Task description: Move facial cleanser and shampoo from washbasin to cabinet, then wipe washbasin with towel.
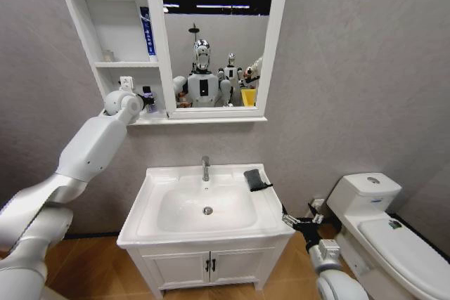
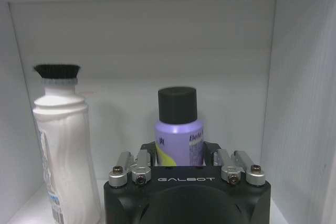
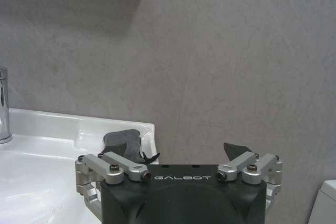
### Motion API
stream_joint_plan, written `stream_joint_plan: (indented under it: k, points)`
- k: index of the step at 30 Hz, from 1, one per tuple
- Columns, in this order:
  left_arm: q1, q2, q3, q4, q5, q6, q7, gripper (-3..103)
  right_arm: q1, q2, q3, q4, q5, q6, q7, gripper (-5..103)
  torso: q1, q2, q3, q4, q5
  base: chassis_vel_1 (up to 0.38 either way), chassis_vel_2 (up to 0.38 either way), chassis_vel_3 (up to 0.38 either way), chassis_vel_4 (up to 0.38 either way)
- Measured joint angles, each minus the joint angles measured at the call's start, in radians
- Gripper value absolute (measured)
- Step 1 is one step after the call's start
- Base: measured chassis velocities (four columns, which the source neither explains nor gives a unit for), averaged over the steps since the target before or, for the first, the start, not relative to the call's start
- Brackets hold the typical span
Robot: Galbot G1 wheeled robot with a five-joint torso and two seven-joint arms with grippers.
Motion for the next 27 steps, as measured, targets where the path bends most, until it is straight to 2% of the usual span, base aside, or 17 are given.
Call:
stream_joint_plan:
  k: [1, 2, 3, 4, 5, 7, 8, 10, 11, 13, 19, 24, 27]
  points:
    - [0.0, -0.004, 0.0, 0.005, 0.003, -0.002, -0.002, 51, -0.003, 0.0, 0.0, 0.0, 0.0, 0.002, -0.001, 100, 0.0, 0.0, 0.0, 0.0, -0.0006, 0.0, 0.0, 0.0, 0.0]
    - [0.0, -0.004, 0.0, 0.005, 0.003, -0.002, -0.002, 51, -0.003, 0.0, 0.0, 0.0, 0.0, 0.002, -0.001, 100, 0.0, 0.0, 0.0, 0.0, -0.0006, 0.0, 0.0, 0.0, 0.0]
    - [-0.001, -0.008, 0.0, 0.012, 0.006, -0.004, -0.002, 62, -0.006, 0.0, 0.001, 0.0, 0.0, 0.003, -0.003, 100, 0.0, 0.0, 0.0, -0.0001, -0.0003, 0.0, 0.0, 0.0, 0.0]
    - [-0.002, -0.011, 0.0, 0.016, 0.01, -0.008, -0.002, 68, -0.007, 0.0, 0.002, 0.0, -0.001, 0.004, -0.004, 100, 0.0, 0.0, 0.0, -0.0001, -0.0002, 0.0, 0.0, 0.0, 0.0]
    - [-0.002, -0.011, 0.0, 0.016, 0.01, -0.008, -0.002, 68, -0.007, 0.0, 0.002, 0.0, -0.001, 0.004, -0.004, 100, 0.0, 0.0, 0.0, -0.0001, -0.0002, 0.0, 0.0, 0.0, 0.0]
    - [-0.004, -0.018, 0.0, 0.02, 0.016, -0.019, -0.001, 78, -0.01, 0.0, 0.004, 0.0, -0.002, 0.006, -0.005, 100, 0.0, 0.0, 0.0, -0.0001, -0.0002, 0.0, 0.0, 0.0, 0.0]
    - [-0.004, -0.018, 0.0, 0.02, 0.016, -0.019, -0.001, 78, -0.01, 0.0, 0.004, 0.0, -0.002, 0.006, -0.005, 100, 0.0, 0.0, 0.0, -0.0001, -0.0002, 0.0, 0.0, 0.0, 0.0]
    - [-0.004, -0.021, -0.002, 0.017, 0.016, -0.026, 0.0, 89, -0.011, 0.0, 0.004, 0.0, -0.002, 0.007, -0.005, 100, 0.0, 0.0, 0.0, -0.0002, -0.0002, 0.0, 0.0, 0.0, 0.0]
    - [-0.004, -0.021, -0.002, 0.017, 0.016, -0.026, 0.0, 89, -0.011, 0.0, 0.004, 0.0, -0.002, 0.007, -0.005, 100, 0.0, 0.0, 0.0, -0.0002, -0.0002, 0.0, 0.0, 0.0, 0.0]
    - [-0.004, -0.015, -0.005, 0.0, 0.016, -0.032, 0.0, 97, -0.011, 0.0, 0.001, 0.0, -0.003, 0.007, -0.006, 100, 0.0, 0.0, 0.0, -0.0002, -0.0001, 0.0, 0.0, 0.0, 0.0]
    - [-0.002, 0.01, -0.02, -0.041, 0.007, -0.033, -0.004, 100, -0.01, 0.0, -0.001, 0.004, -0.003, 0.007, -0.006, 100, 0.0, 0.0, 0.0, -0.0001, -0.0001, 0.0, 0.0, 0.0, 0.0]
    - [0.027, 0.046, -0.045, -0.119, -0.011, -0.03, -0.02, 100, -0.014, 0.001, -0.003, 0.011, -0.008, 0.007, -0.006, 100, 0.0, 0.0, 0.0, 0.0, -0.0002, 0.0, 0.0, 0.0, 0.0]
    - [0.081, 0.094, -0.092, -0.216, -0.011, -0.029, -0.033, 100, -0.019, 0.0, -0.007, 0.021, -0.017, 0.005, -0.004, 100, 0.0, 0.0, 0.0, -0.0001, -0.0002, 0.0, 0.0, 0.0, 0.0]
